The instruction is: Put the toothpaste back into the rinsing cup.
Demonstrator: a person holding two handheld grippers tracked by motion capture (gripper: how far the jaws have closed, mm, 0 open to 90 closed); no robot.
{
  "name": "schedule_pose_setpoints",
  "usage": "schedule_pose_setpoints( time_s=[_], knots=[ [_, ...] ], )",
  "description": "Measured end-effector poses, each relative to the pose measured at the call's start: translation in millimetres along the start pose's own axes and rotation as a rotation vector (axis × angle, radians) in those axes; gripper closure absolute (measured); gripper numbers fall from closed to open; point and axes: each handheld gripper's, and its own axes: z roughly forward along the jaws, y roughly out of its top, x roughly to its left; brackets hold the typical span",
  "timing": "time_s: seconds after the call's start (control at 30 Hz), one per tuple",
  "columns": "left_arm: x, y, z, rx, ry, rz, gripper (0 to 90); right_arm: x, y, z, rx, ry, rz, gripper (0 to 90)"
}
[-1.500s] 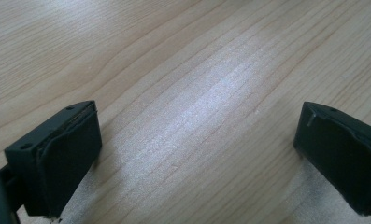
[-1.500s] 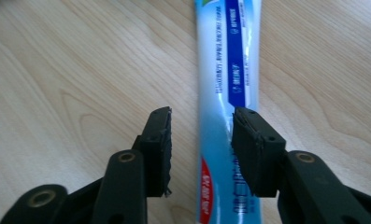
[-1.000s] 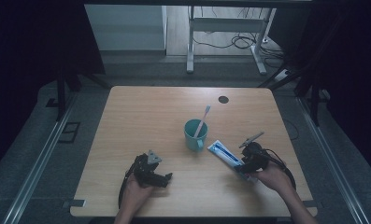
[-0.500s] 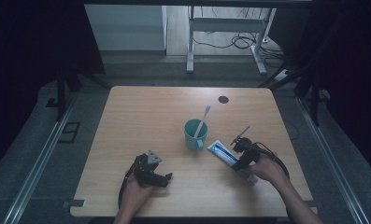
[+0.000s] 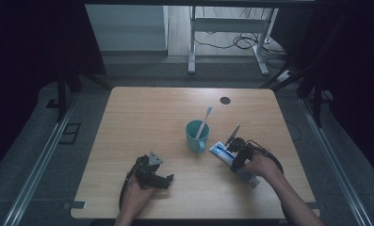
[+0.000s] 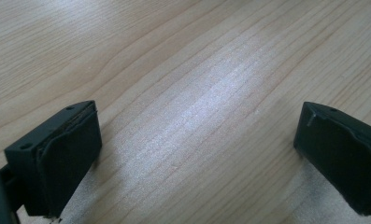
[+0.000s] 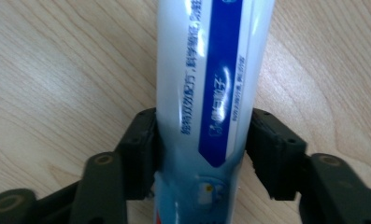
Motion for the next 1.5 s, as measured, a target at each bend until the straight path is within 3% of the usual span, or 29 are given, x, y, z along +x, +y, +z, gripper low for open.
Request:
schedule_pose_setpoints(
  time_s=[0.17,0.33,0.67,0.97,1.5],
  knots=[
    [0.0,0.0,0.0,0.000,0.000,0.001,1.1,0.3,2.7,-1.5,0.023,0.003,0.012,55.1],
    [0.1,0.0,0.0,0.000,0.000,0.001,1.0,-0.8,0.4,-7.5,0.003,0.011,0.022,67.4],
    [0.0,0.0,0.0,0.000,0.001,0.001,1.0,-3.4,-9.0,-10.6,-0.045,0.019,0.017,70.3],
    [-0.1,0.0,0.1,-0.002,0.000,-0.001,1.0,-5.0,-24.2,-20.6,-0.156,0.038,0.048,70.7],
    [-0.1,0.0,0.1,-0.002,0.001,-0.002,1.0,-2.9,-42.1,-50.5,-0.389,0.040,0.048,70.8]
  ],
)
